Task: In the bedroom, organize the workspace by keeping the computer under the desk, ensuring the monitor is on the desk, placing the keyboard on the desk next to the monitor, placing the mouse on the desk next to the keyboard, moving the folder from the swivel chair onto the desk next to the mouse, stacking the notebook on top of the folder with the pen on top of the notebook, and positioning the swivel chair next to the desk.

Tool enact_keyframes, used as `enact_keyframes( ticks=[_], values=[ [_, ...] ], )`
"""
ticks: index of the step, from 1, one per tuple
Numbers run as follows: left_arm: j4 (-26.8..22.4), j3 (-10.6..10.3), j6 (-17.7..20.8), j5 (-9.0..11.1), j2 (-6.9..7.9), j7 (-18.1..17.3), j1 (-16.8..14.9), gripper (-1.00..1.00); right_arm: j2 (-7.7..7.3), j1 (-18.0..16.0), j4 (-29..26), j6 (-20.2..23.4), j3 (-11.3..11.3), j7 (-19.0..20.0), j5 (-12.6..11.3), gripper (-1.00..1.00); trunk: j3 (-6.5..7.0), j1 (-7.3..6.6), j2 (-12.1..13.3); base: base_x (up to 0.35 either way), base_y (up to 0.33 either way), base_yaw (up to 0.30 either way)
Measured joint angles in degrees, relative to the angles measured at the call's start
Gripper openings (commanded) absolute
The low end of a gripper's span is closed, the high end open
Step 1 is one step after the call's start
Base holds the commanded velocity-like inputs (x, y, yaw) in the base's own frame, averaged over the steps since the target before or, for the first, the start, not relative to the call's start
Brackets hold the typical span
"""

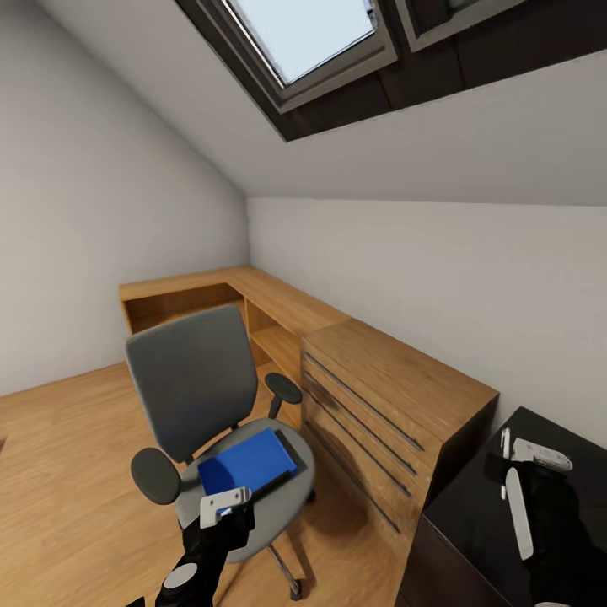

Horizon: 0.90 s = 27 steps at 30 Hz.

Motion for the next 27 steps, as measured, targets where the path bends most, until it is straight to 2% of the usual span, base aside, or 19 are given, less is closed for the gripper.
enact_keyframes(
  ticks=[4, 10, 15, 19, 25, 26, 27],
  values=[
    [-0.19, 0.08, -0.04, 0.00, 0.00, -0.01, 0.00, 1.00, -0.04, -0.06, 1.58, 0.00, 0.46, 0.00, 0.37, -1.00, -0.53, 0.65, -1.19, 0.000, -0.002, 0.000],
    [-0.40, 0.09, -0.06, -0.06, 0.00, 0.00, 0.00, 1.00, -1.51, -0.28, 6.31, -0.03, 0.62, 0.29, 0.49, -1.00, -1.61, 1.97, -3.60, 0.000, 0.000, 0.000],
    [-0.43, 0.03, -0.06, -0.01, 0.00, -0.01, 0.00, 1.00, -2.01, -0.38, 7.69, -0.07, 0.71, 0.43, 0.45, -1.00, -2.51, 3.07, -5.60, 0.000, 0.000, 0.000],
    [-0.69, 0.06, -0.06, 0.02, 0.00, -0.01, 0.00, 1.00, -2.04, -0.42, 7.95, -0.08, 1.65, 0.48, 0.36, -1.00, -3.23, 3.95, -7.21, 0.000, 0.000, 0.000],
    [-1.06, 0.01, -0.06, 0.01, 0.00, -0.02, 0.00, 1.00, -2.05, -0.42, 8.01, -0.08, 2.26, 0.43, 0.37, -1.00, -3.23, 3.96, -7.22, 0.000, 0.000, 0.000],
    [-1.25, 0.00, -0.06, 0.01, 0.00, -0.02, 0.00, 1.00, -2.06, -0.40, 8.00, -0.08, 2.31, 0.41, 0.39, 1.00, -3.23, 3.95, -7.22, 0.000, 0.000, 0.000],
    [-1.33, 0.00, -0.06, 0.02, 0.00, -0.02, 0.00, 1.00, -2.07, -0.41, 7.98, -0.09, 2.32, 0.49, 0.33, 1.00, -3.23, 3.95, -7.22, 0.000, 0.000, 0.000]
  ],
)
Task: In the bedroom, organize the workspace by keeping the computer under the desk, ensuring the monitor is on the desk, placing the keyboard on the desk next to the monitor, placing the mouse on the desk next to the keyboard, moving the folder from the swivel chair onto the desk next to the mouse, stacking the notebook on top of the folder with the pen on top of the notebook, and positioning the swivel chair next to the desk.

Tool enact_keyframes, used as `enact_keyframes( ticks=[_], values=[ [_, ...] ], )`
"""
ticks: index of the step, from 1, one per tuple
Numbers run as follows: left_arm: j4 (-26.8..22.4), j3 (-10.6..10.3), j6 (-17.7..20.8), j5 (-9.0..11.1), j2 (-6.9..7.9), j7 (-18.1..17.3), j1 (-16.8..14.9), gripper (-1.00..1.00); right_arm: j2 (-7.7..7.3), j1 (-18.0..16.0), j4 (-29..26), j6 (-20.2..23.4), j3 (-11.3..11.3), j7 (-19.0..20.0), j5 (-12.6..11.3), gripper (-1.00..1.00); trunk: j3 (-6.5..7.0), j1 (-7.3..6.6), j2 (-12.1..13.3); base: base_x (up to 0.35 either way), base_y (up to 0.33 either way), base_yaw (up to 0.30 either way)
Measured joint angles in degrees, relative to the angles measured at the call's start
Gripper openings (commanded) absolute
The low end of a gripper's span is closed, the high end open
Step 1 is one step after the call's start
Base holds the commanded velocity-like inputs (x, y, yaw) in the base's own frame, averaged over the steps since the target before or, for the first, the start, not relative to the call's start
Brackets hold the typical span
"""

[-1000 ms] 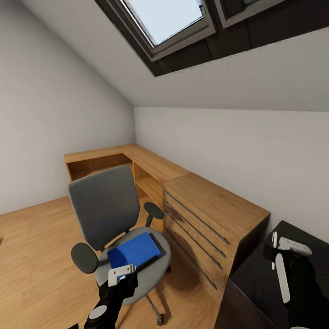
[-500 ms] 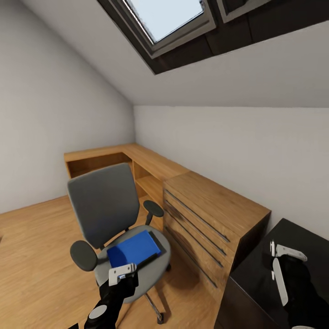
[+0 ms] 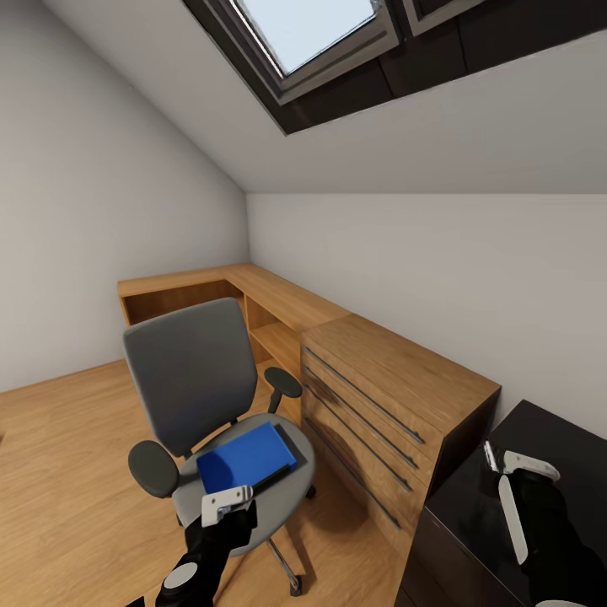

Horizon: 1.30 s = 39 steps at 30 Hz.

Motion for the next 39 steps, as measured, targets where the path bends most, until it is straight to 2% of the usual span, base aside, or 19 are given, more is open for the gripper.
enact_keyframes(
  ticks=[20, 21, 22, 25, 32, 37, 39],
  values=[
    [-0.32, 0.00, 0.05, 0.01, 0.00, 0.00, 0.00, 1.00, 0.08, 0.04, -1.52, -0.20, 0.07, -0.01, -0.03, 1.00, 0.00, 0.00, 0.00, 0.000, 0.000, 0.000],
    [-0.31, -0.01, 0.07, 0.01, 0.00, 0.00, 0.00, 1.00, 0.98, 0.17, -7.90, -0.41, -0.04, 0.18, -0.22, 1.00, 0.01, 0.00, -0.01, 0.000, 0.000, 0.000],
    [-0.31, -0.01, 0.08, 0.01, 0.00, 0.00, 0.00, 1.00, 1.28, 0.23, -9.32, -0.42, -0.07, 0.25, -0.31, 1.00, 0.00, 0.00, 0.00, 0.000, 0.000, 0.000],
    [-0.31, -0.01, 0.08, 0.04, 0.00, 0.00, 0.00, 1.00, 3.66, 0.37, -13.56, -0.45, -0.07, 0.41, -0.39, 1.00, 0.00, 0.00, 0.00, 0.000, 0.000, 0.002],
    [-0.18, -0.41, 0.08, 0.03, -0.11, -0.06, 0.02, 1.00, 7.80, 0.41, -14.81, -0.65, 0.48, 0.33, -0.21, 1.00, 0.00, 0.00, 0.00, 0.000, 0.000, 0.157],
    [-0.23, -0.50, 0.08, 0.01, -0.13, 0.00, 0.02, 1.00, 8.60, 0.42, -14.58, -0.68, 1.55, 0.36, -0.15, 1.00, 0.00, 0.00, 0.00, 0.000, 0.000, 0.262],
    [-0.23, -0.51, 0.03, 0.00, -0.11, 0.01, 0.02, 1.00, 8.73, 0.47, -14.28, -0.69, 2.85, 0.40, -0.23, 1.00, 0.00, 0.00, 0.00, 0.000, 0.000, 0.272]
  ],
)
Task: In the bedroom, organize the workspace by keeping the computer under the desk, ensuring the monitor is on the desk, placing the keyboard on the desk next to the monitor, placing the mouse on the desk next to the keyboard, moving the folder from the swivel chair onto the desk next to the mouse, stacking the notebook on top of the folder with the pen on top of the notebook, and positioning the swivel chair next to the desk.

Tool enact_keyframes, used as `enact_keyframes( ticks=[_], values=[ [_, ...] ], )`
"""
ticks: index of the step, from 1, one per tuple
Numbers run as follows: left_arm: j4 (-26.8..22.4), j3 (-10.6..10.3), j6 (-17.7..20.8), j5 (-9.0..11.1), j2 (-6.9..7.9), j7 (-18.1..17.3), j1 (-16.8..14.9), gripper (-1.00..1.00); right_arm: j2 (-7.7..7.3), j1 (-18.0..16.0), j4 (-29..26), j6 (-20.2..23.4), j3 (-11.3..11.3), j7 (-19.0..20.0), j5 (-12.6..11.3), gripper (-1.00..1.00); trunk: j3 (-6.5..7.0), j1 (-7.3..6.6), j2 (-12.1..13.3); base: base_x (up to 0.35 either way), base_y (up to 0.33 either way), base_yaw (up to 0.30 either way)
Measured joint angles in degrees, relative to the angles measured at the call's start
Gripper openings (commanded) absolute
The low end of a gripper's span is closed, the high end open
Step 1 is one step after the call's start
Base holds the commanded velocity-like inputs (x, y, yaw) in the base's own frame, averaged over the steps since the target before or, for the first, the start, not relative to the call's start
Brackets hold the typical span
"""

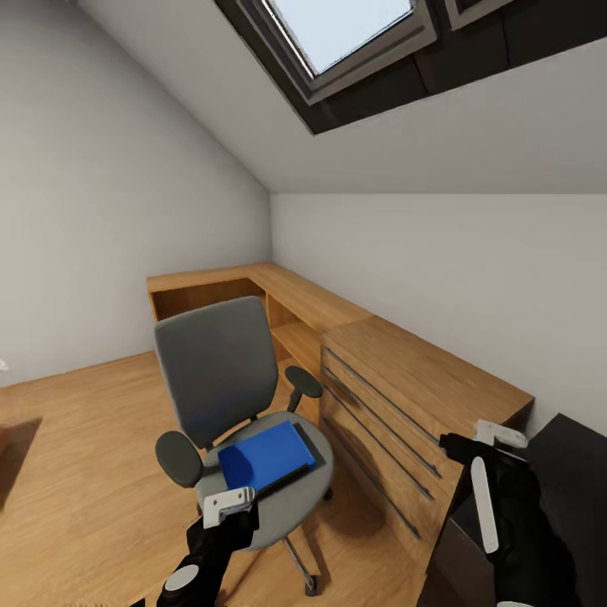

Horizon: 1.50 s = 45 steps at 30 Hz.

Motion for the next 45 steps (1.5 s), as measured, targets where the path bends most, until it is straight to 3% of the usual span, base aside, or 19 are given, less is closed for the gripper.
enact_keyframes(
  ticks=[13, 15, 17, 19, 28, 37, 45],
  values=[
    [0.16, 0.30, -0.26, 0.10, 0.38, 0.34, 0.00, 1.00, 0.06, 0.02, 1.69, 0.00, 3.34, 0.08, 0.03, 1.00, 0.00, 0.00, 0.00, 0.000, 0.000, 0.273],
    [0.20, 0.48, -1.26, 0.20, 0.89, 0.56, 0.00, 1.00, 0.06, 0.02, 1.77, 0.00, 3.83, 0.09, 0.02, 1.00, 0.00, 0.00, 0.00, 0.000, 0.000, 0.274],
    [0.16, 0.83, -5.88, 0.12, 2.68, 1.67, 0.01, 1.00, 0.06, 0.08, 1.86, 0.00, 4.59, 0.11, -0.04, 1.00, 0.00, 0.00, 0.00, 0.000, 0.000, 0.274],
    [0.15, 0.94, -7.87, 0.11, 3.21, 2.08, 0.02, 1.00, 0.06, 0.10, 1.98, 0.00, 4.84, 0.16, -0.04, 1.00, 0.00, 0.00, 0.00, 0.000, 0.000, 0.274],
    [0.14, 1.03, -9.77, 0.17, 4.07, 4.88, 0.02, 1.00, 0.08, 0.10, 3.47, -0.06, 7.17, 0.05, 0.02, 1.00, 0.00, 0.00, 0.00, 0.000, 0.000, 0.274],
    [0.14, 1.51, -12.12, 0.34, 4.81, 6.85, 0.02, 1.00, 0.14, 0.19, 4.17, -0.80, 7.65, 0.04, 0.04, 1.00, 0.00, 0.00, 0.00, 0.000, 0.000, 0.273],
    [0.14, 2.99, -12.22, 2.58, 5.81, 6.87, 0.02, 1.00, 0.21, 0.19, 4.32, -1.21, 7.84, 0.07, 0.03, 1.00, -0.03, 0.00, 0.00, 0.000, 0.000, 0.273]
  ],
)
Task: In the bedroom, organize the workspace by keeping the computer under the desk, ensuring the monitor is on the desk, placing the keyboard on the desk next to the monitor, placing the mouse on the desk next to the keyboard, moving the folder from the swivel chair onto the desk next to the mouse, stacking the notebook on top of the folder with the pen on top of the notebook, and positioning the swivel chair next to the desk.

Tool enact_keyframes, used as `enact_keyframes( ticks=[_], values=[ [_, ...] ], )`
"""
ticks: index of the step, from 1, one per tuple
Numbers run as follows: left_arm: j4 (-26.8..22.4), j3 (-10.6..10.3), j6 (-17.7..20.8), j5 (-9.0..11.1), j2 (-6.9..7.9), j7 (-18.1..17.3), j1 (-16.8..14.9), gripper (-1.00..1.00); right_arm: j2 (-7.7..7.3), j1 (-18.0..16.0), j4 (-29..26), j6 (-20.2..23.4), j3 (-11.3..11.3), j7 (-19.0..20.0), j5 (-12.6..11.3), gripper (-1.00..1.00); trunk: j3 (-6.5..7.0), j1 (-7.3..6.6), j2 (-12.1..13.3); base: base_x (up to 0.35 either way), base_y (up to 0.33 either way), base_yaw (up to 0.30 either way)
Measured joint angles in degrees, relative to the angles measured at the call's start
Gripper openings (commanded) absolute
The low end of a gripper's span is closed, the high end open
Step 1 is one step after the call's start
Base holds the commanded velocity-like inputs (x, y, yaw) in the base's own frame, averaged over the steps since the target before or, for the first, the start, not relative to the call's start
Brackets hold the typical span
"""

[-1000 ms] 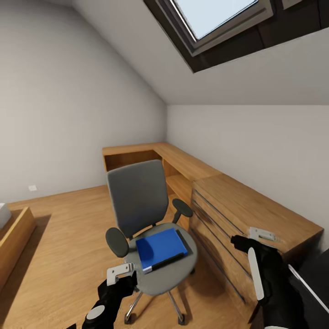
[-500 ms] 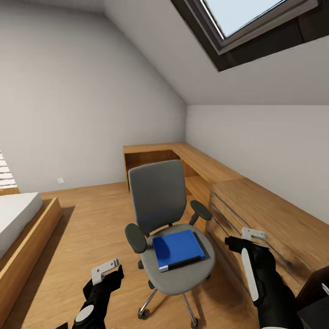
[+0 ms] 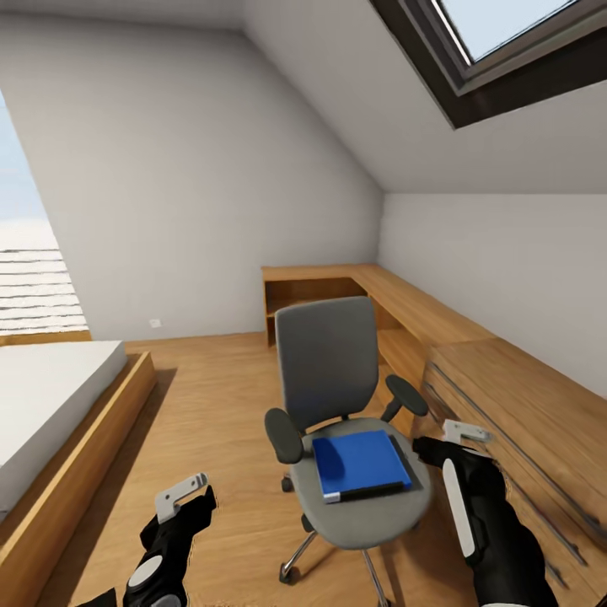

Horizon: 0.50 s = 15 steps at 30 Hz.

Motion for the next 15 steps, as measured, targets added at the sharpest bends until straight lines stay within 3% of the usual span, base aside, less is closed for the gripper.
enact_keyframes(
  ticks=[15],
  values=[
    [-0.09, -0.04, 0.09, -0.09, -0.17, -0.18, 0.00, 1.00, 0.11, 0.02, 0.07, -0.11, 0.17, 0.03, -0.03, 1.00, -0.42, 0.00, 0.00, 0.000, 0.000, 0.269]
  ],
)
